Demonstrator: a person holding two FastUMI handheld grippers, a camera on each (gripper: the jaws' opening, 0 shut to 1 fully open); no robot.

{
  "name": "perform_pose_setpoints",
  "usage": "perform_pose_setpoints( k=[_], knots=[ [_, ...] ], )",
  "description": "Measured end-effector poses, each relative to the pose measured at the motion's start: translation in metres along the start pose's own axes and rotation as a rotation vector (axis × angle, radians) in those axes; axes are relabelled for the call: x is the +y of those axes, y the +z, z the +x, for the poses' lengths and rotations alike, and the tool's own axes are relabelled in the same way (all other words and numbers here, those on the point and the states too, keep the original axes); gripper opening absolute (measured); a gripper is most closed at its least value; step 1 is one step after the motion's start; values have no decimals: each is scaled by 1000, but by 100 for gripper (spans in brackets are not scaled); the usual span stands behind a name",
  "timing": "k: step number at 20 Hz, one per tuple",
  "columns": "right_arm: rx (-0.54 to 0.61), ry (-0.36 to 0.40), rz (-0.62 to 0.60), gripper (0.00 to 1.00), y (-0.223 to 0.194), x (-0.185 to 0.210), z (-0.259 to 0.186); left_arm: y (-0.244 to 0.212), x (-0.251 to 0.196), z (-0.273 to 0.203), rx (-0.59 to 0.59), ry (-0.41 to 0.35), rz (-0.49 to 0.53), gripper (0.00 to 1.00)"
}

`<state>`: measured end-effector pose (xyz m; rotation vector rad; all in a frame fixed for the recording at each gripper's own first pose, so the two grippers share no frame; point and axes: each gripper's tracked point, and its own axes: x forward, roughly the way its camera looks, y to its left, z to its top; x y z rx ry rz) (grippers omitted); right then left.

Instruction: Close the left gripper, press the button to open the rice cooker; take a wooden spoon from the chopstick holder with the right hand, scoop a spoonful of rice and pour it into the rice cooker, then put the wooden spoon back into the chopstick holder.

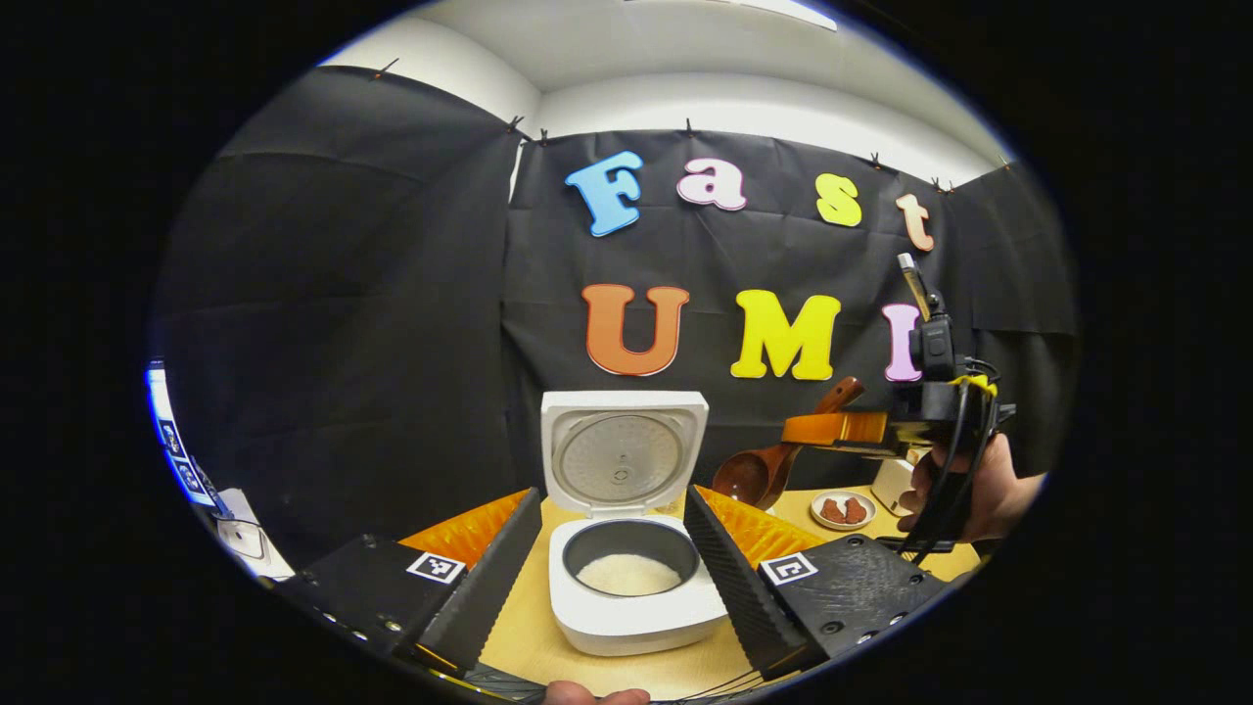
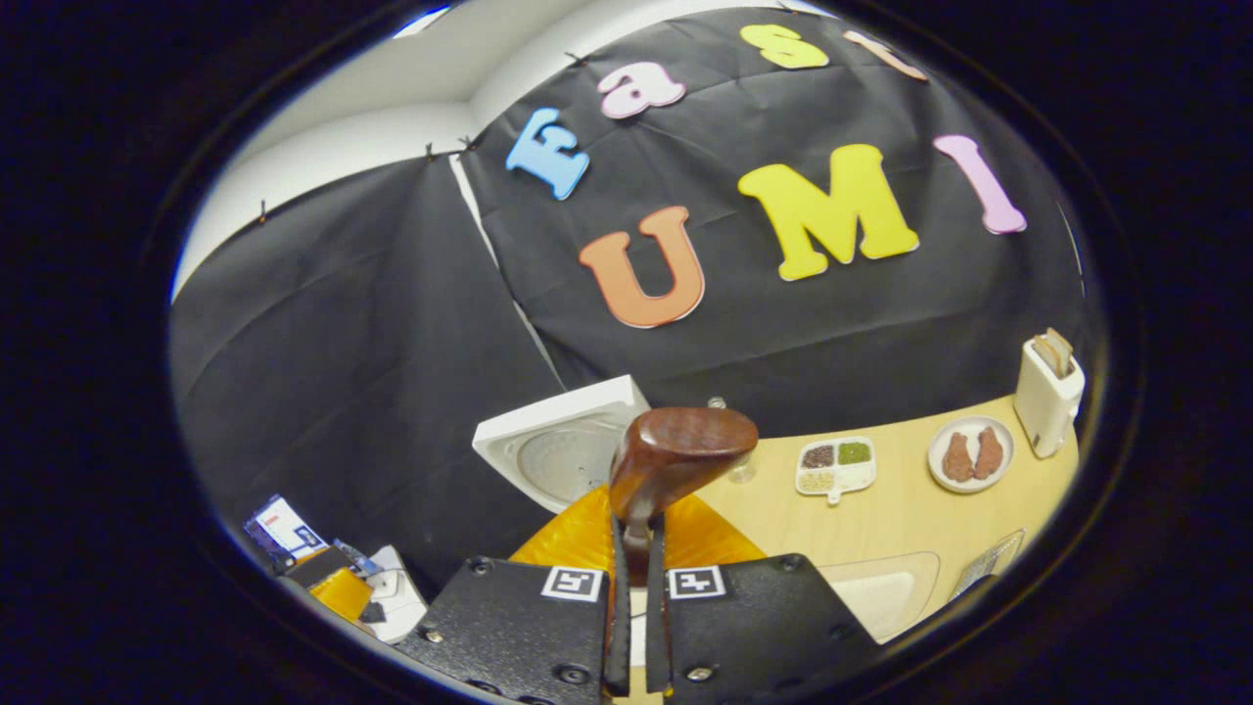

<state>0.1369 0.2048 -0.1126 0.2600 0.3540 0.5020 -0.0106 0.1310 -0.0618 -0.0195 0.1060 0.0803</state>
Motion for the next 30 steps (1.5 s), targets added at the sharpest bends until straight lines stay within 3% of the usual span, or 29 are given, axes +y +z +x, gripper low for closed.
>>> perform_pose_setpoints(
  k=[4,10,13,17,24,30],
  knots=[
    [-59,-86,86,11,27,-66,-58,7,-36,1,3,-39,-13,94],
    [-109,-295,143,11,32,-194,-142,11,-76,14,17,-77,-22,94],
    [-86,-417,139,11,10,-259,-175,12,-81,22,28,-54,-6,94],
    [-19,-528,156,11,-31,-325,-186,12,-87,27,47,-35,3,94],
    [87,-571,119,11,-87,-387,-166,10,-89,27,86,15,-8,94],
    [126,-546,81,11,-121,-406,-149,3,-88,18,124,48,11,94]
  ],
)
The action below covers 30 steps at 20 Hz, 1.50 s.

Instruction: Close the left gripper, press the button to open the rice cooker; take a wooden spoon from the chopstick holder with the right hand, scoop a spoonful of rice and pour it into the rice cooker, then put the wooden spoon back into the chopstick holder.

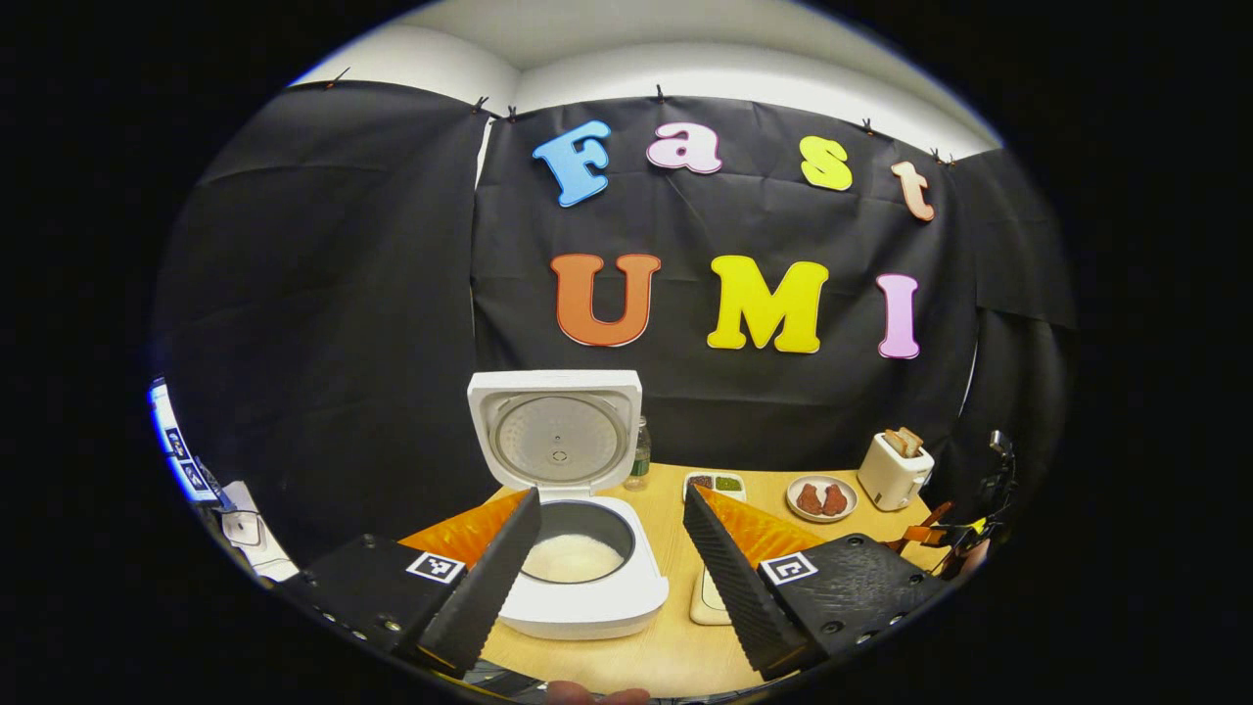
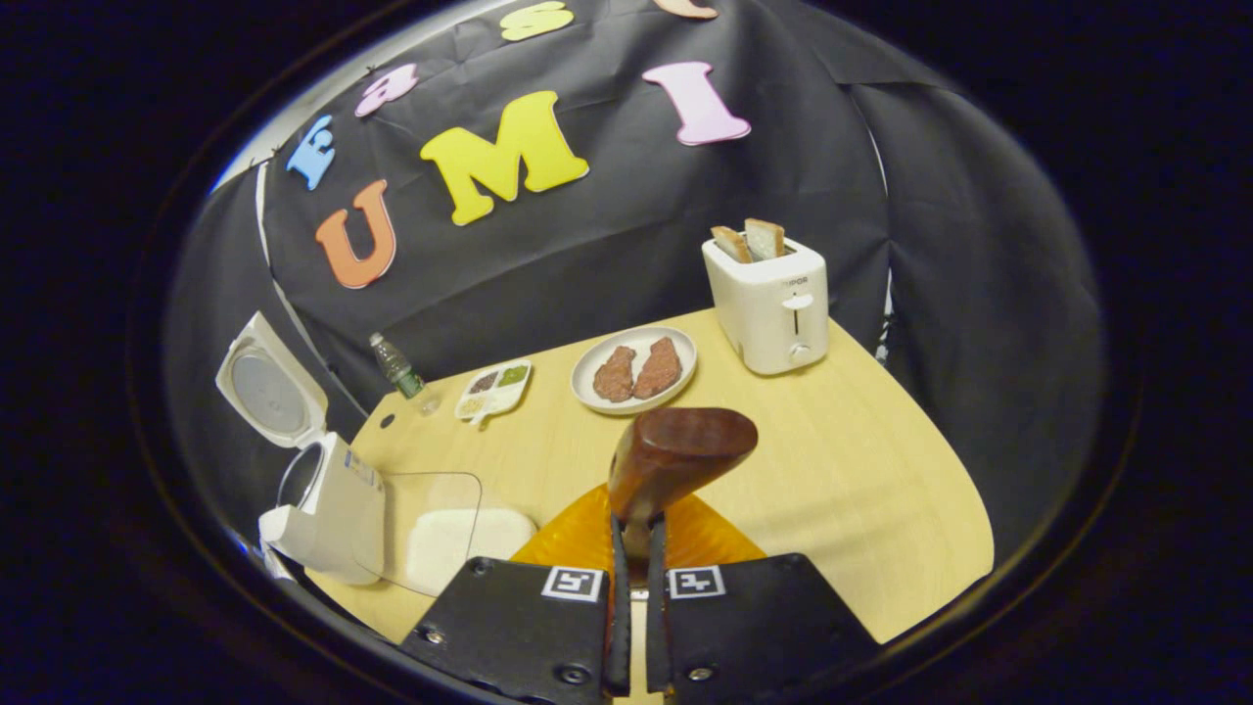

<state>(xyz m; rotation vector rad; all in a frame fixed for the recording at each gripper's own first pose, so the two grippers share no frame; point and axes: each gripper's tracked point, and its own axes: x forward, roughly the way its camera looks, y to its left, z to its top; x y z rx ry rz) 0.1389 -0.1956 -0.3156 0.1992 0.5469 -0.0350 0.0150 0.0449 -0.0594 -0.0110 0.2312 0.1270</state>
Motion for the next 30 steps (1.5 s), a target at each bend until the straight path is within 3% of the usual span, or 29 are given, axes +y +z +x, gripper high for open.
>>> perform_pose_setpoints(
  k=[9,10,12,13,16,19,21,22,24,26,27,28,30],
  knots=[
    [33,9,39,18,-18,-6,13,12,-3,-7,-17,9,3,94],
    [18,9,31,23,-11,-8,8,14,-3,-6,-26,6,0,94],
    [0,-10,5,58,0,-12,-3,24,-3,-6,-52,-7,-4,95],
    [-10,-17,0,68,7,-13,-9,29,-3,-5,-67,-15,-4,94],
    [-51,-50,-24,79,30,-21,-35,45,3,4,-95,-22,-2,94],
    [-147,-101,-85,75,72,-27,-69,60,26,23,-97,19,-1,94],
    [-209,-116,-120,84,99,-23,-93,67,40,38,-85,44,-7,94],
    [-240,-122,-140,99,111,-19,-105,73,48,49,-80,55,1,94],
    [-300,-133,-178,95,132,-13,-129,88,59,70,-74,58,16,94],
    [-351,-143,-201,99,146,-5,-152,103,70,97,-73,52,12,94],
    [-361,-152,-201,95,149,-2,-161,109,74,112,-74,49,7,94],
    [-370,-153,-195,100,150,3,-171,114,79,128,-66,46,2,94],
    [-383,-158,-201,100,148,10,-179,113,84,159,-37,43,9,94]
  ],
)
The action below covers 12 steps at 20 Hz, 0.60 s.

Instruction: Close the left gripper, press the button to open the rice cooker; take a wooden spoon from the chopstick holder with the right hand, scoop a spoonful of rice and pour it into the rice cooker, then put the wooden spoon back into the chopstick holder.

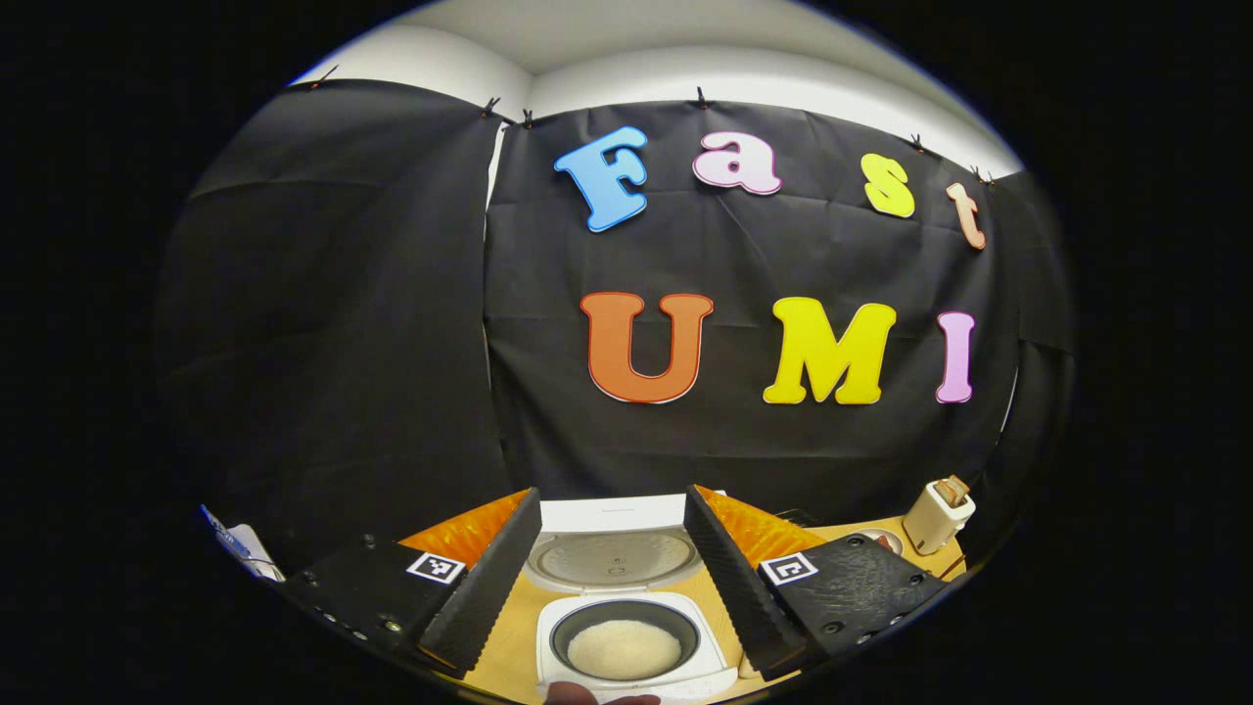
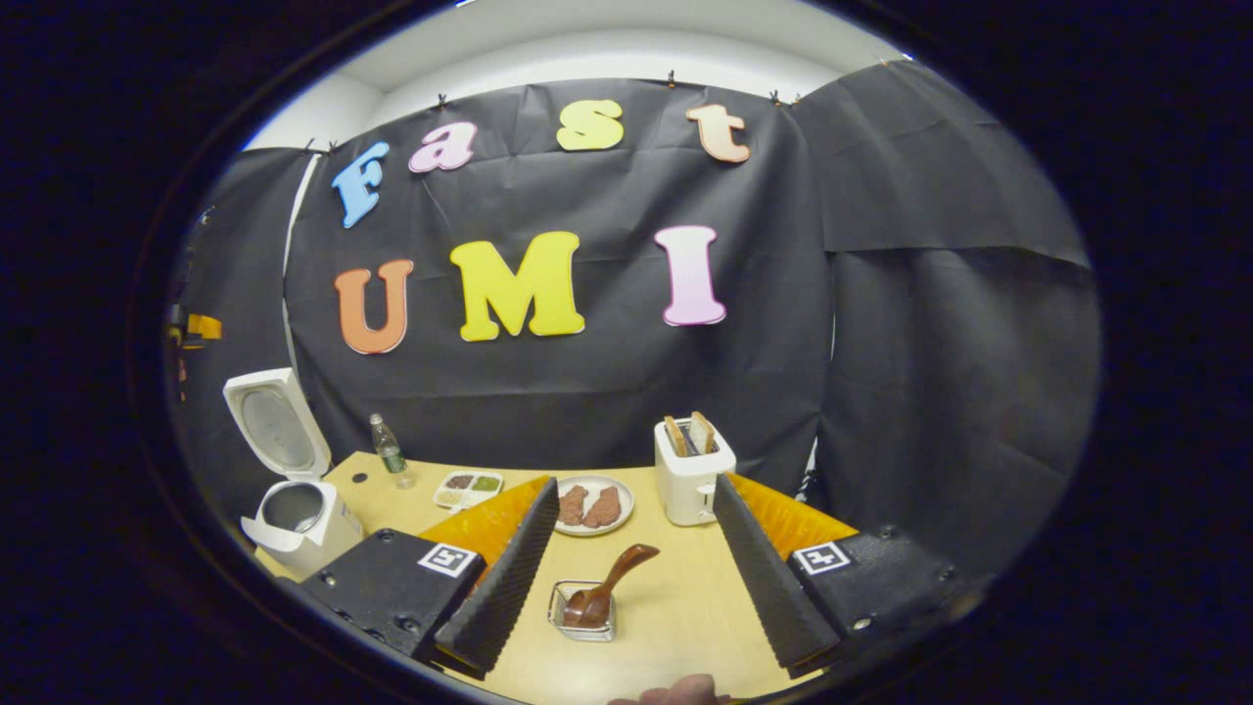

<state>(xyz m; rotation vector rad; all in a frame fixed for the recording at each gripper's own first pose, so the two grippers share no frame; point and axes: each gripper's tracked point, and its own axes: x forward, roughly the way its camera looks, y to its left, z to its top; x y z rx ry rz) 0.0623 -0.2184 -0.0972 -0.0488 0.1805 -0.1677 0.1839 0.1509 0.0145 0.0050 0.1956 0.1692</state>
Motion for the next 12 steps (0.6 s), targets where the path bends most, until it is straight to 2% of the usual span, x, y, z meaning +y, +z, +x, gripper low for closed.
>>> perform_pose_setpoints(
  k=[6,12],
  knots=[
    [3,-32,-7,100,3,14,-21,-22,3,82,100,-19,-21,94],
    [31,-41,10,100,2,21,-13,-42,12,123,148,-4,-31,94]
  ],
)
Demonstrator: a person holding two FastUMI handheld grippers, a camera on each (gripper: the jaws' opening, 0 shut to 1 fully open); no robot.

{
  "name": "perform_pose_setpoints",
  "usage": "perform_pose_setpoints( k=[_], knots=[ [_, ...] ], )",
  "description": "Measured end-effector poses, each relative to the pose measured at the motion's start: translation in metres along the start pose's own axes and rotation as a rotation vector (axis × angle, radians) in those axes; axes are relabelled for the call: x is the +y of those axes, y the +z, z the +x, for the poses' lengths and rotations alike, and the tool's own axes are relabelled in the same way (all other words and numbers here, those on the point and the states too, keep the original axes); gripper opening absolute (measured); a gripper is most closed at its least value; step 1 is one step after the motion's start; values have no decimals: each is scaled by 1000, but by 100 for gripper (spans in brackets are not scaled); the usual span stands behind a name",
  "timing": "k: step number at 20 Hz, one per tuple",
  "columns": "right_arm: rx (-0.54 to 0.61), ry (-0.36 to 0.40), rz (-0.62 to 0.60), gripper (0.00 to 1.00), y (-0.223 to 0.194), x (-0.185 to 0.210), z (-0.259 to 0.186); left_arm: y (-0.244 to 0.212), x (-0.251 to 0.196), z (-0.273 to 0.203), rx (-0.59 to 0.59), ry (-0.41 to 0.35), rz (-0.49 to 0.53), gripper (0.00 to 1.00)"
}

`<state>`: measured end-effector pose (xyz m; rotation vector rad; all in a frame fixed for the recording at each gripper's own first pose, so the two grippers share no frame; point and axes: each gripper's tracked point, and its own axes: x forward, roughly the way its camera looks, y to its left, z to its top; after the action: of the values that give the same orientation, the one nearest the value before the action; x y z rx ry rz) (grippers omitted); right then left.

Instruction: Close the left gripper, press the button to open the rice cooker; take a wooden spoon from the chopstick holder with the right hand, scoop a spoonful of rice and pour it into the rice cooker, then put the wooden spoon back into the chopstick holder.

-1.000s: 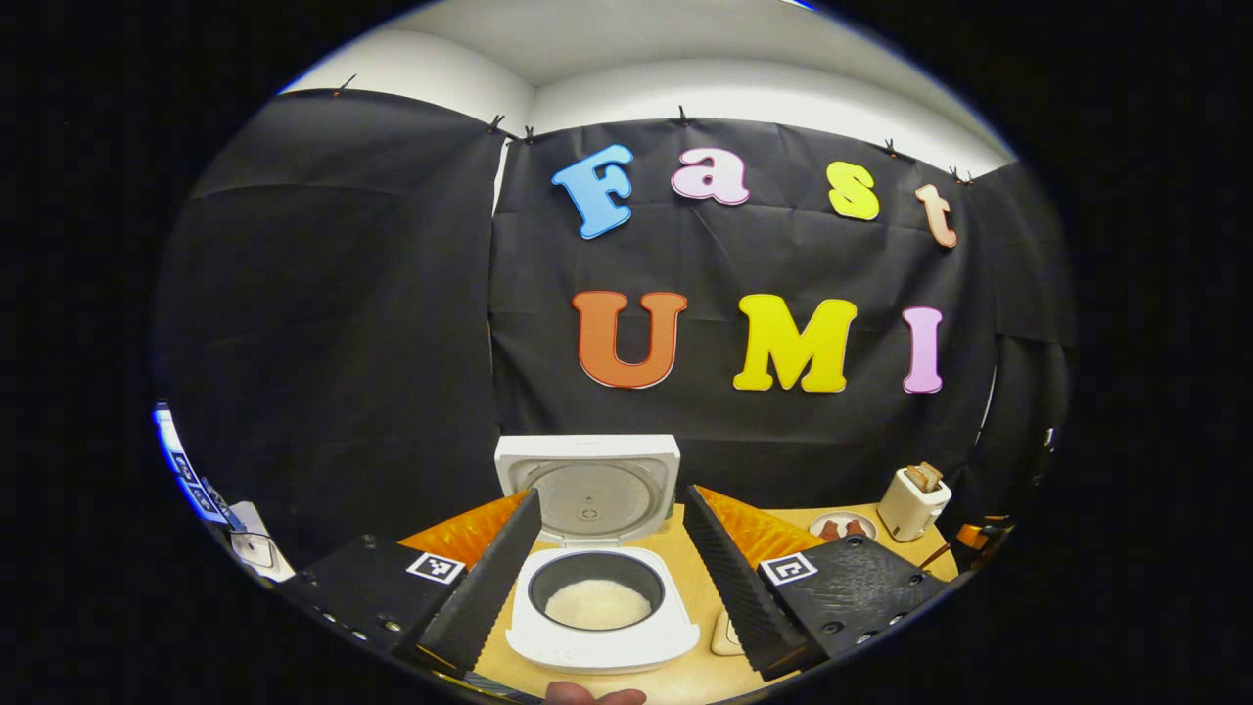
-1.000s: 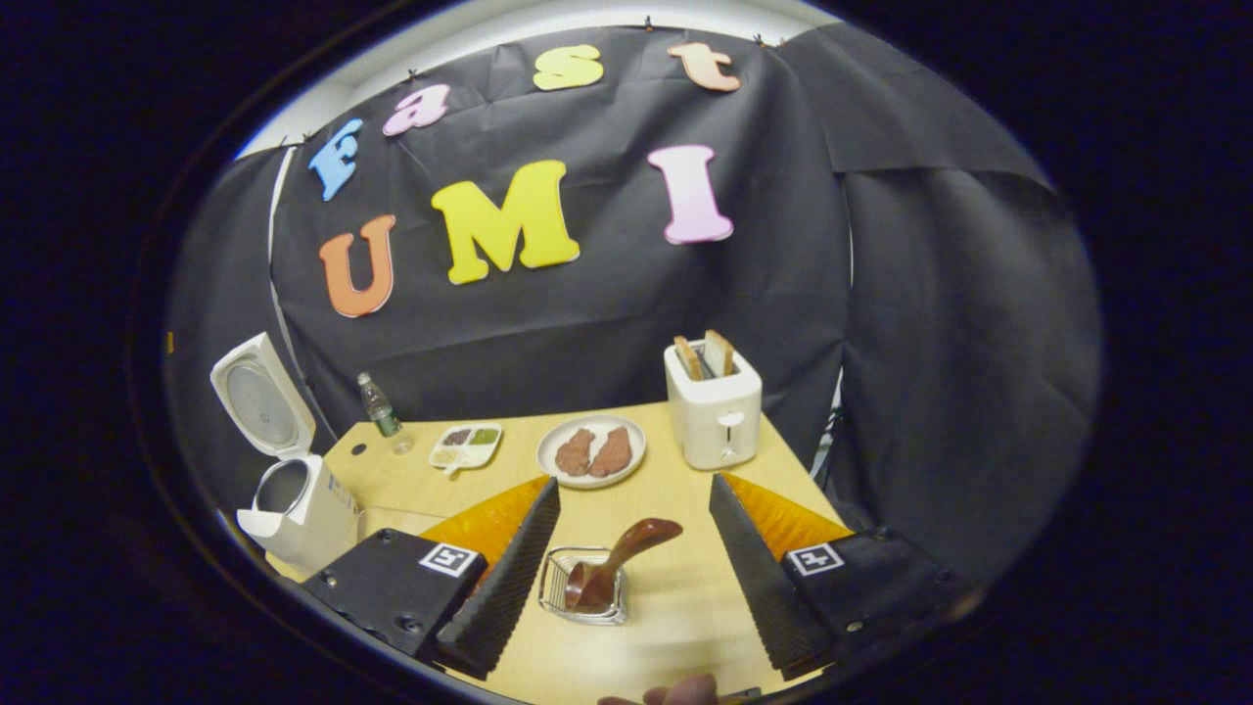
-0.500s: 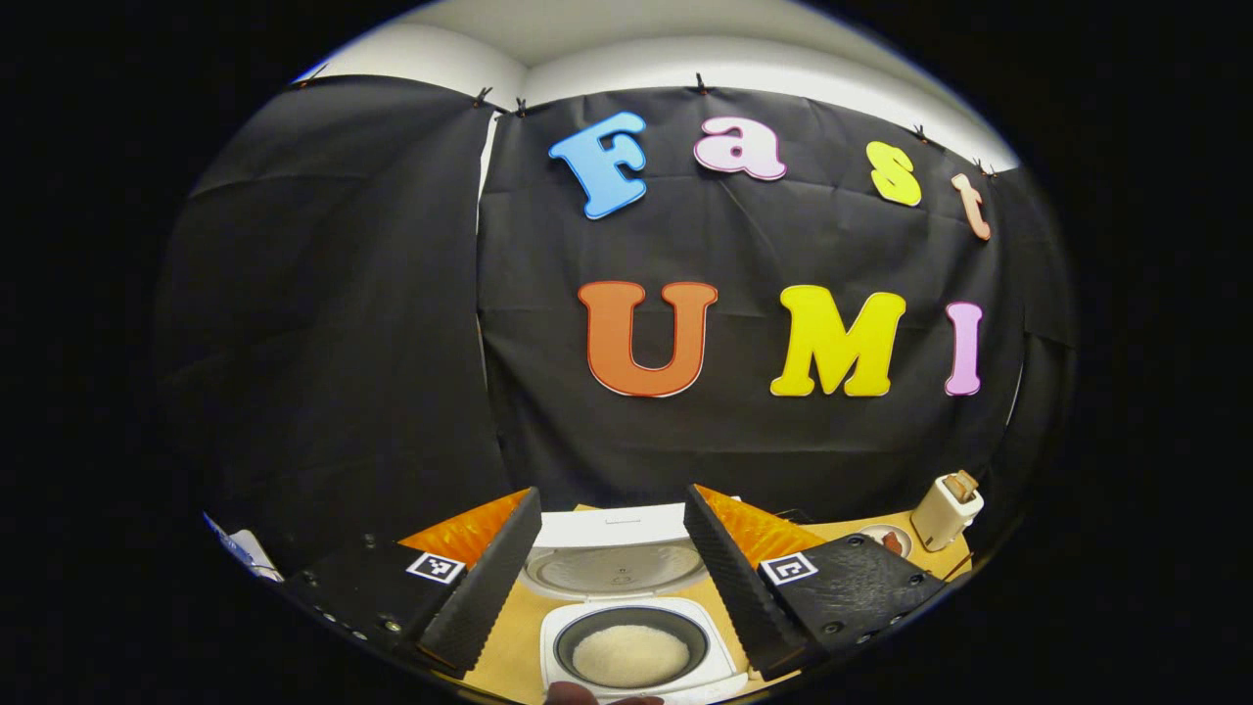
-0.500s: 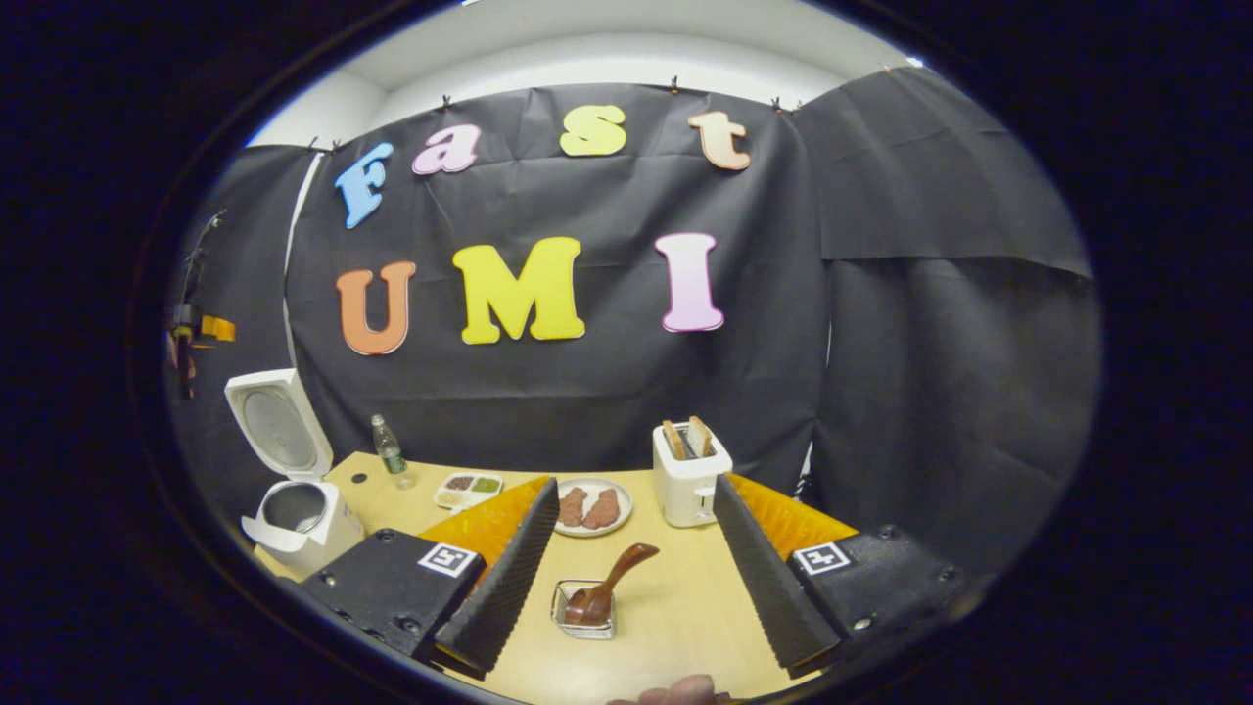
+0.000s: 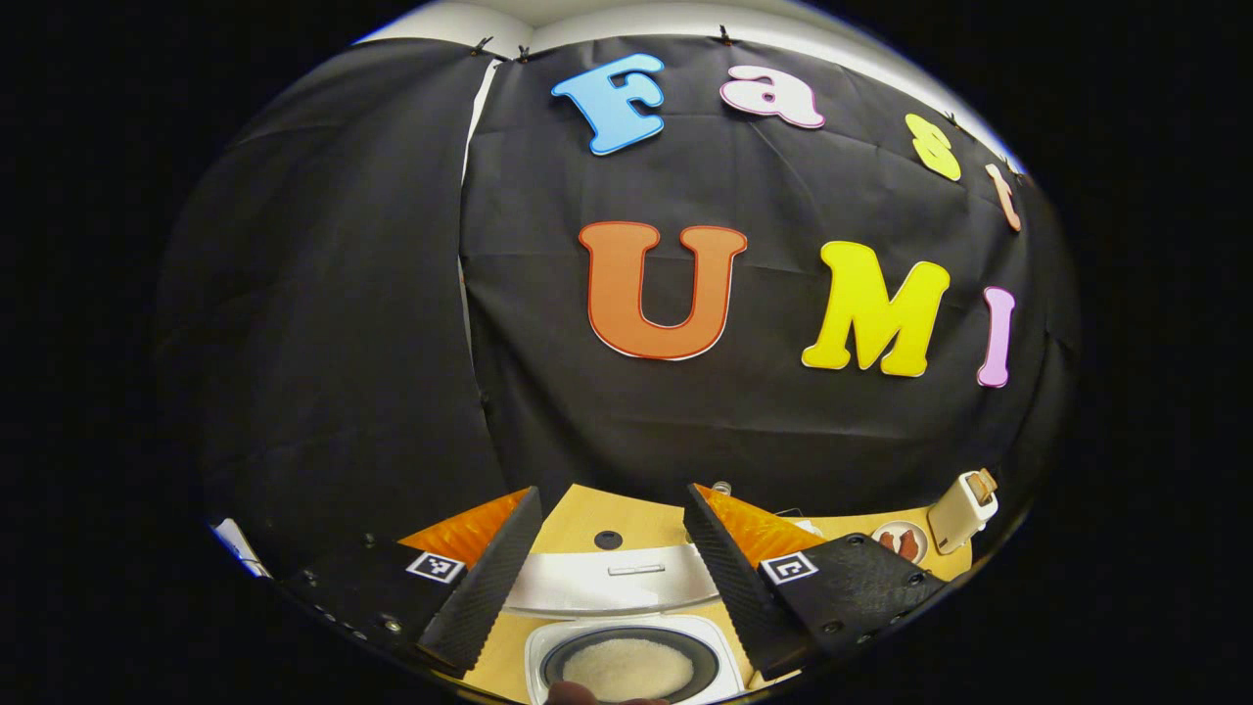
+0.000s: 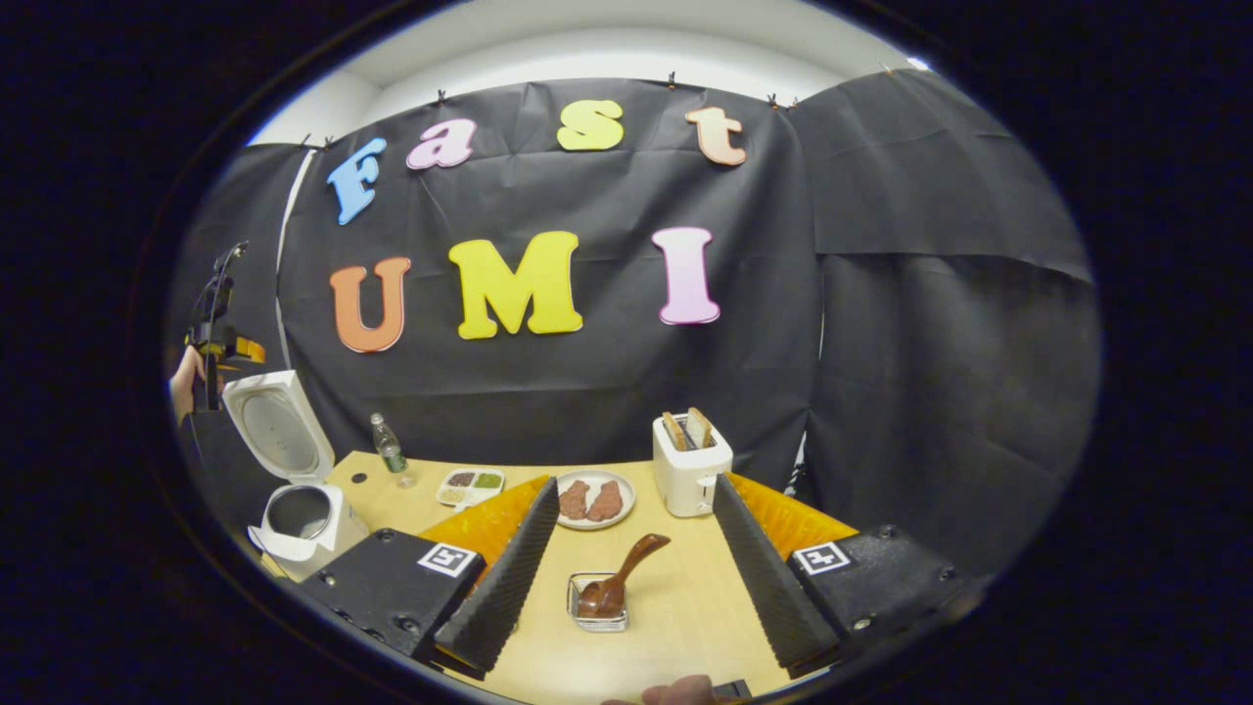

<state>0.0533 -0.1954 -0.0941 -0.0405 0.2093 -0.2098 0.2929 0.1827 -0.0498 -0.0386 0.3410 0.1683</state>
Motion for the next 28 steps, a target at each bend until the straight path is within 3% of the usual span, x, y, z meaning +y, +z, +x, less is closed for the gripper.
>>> perform_pose_setpoints(
  k=[1,7,13,18,20,23,28],
  knots=[
    [-1,-1,-3,96,2,1,1,-4,1,4,15,0,-4,94],
    [-18,26,-24,97,12,11,7,-23,-4,6,67,-17,5,96],
    [-28,59,9,100,16,17,10,-50,-17,-33,130,-45,-6,97],
    [-3,121,34,96,4,31,5,-122,-31,-90,223,-71,-28,96],
    [6,146,25,100,-1,38,1,-156,-34,-108,244,-64,-16,95],
    [34,173,9,96,-13,45,-4,-185,-35,-118,240,-51,-4,96],
    [81,207,-8,100,-32,59,-15,-227,-29,-124,251,-29,8,96]
  ],
)
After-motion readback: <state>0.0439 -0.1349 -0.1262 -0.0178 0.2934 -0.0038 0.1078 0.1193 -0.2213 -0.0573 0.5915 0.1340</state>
